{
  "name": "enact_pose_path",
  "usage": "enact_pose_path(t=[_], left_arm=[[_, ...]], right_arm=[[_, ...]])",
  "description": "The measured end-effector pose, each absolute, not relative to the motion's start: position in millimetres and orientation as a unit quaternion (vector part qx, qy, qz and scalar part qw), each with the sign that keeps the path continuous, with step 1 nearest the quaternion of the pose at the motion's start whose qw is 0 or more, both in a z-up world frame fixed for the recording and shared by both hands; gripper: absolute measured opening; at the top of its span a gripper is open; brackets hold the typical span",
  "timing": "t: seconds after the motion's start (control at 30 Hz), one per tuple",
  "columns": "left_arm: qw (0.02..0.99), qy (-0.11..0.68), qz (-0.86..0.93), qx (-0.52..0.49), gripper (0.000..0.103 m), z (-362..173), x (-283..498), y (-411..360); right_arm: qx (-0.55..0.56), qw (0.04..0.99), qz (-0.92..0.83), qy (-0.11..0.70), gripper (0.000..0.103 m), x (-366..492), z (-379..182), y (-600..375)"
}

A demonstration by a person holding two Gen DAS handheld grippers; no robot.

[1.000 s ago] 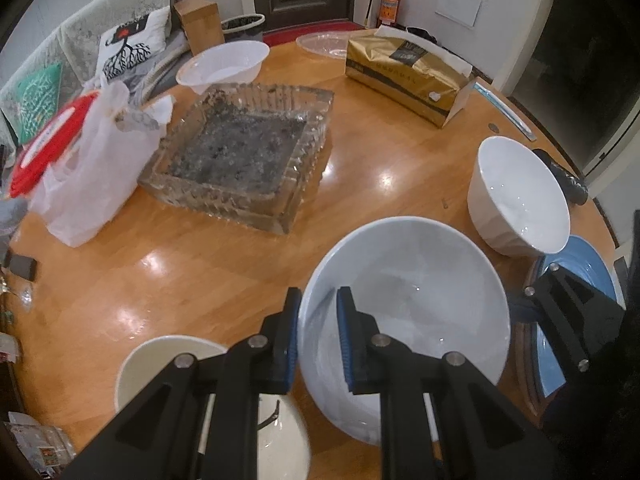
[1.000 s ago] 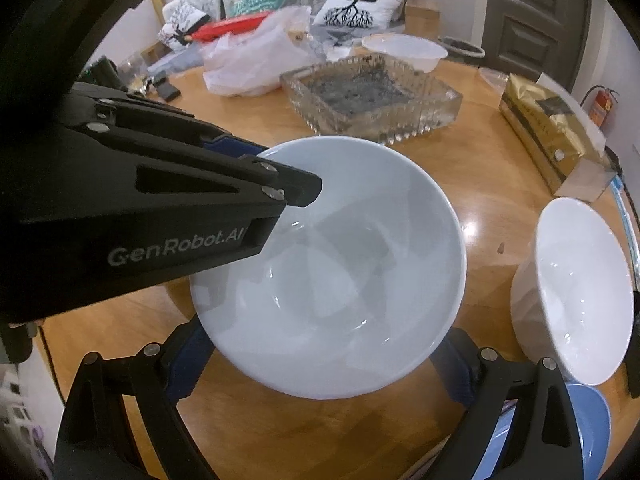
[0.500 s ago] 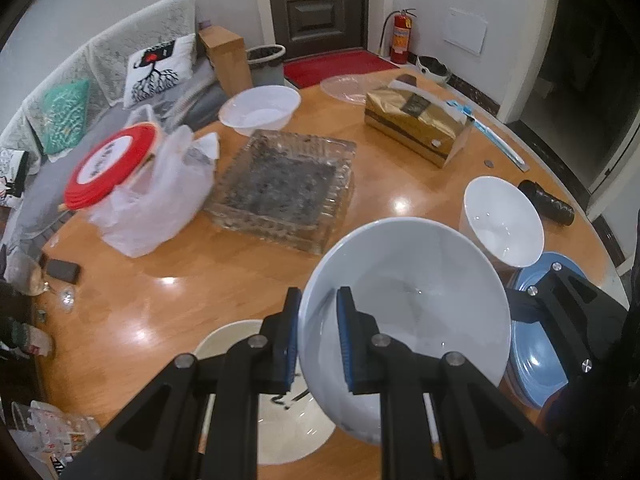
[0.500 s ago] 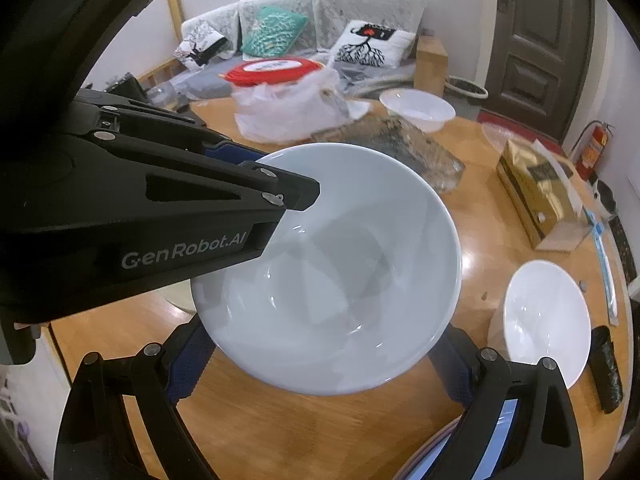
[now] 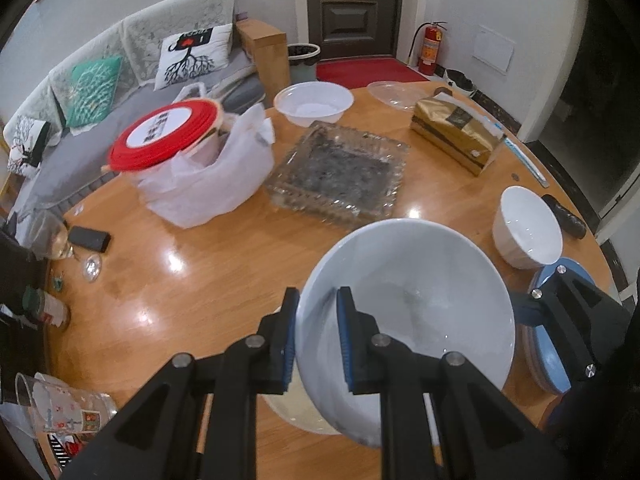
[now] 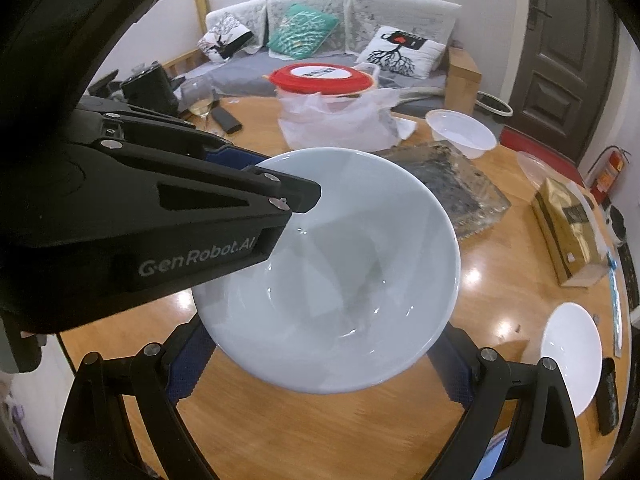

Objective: Organize plates and bowls

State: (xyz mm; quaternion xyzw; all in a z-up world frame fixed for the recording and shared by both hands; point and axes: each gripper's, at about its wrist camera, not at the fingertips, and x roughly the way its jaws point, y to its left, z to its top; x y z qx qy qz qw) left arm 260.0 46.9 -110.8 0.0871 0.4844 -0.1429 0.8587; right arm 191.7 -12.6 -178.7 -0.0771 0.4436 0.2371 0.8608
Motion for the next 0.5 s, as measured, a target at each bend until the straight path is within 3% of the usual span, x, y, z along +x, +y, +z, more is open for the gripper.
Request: enact_pose_path(t=[0.5], left_arm=[[0.847, 0.513, -0.125, 0.055, 0.015, -144.7, 264.2, 89.5]], right_arm=[[-0.096, 0.833, 0.257, 0.48, 0.093, 199.4, -203.3, 26.2]])
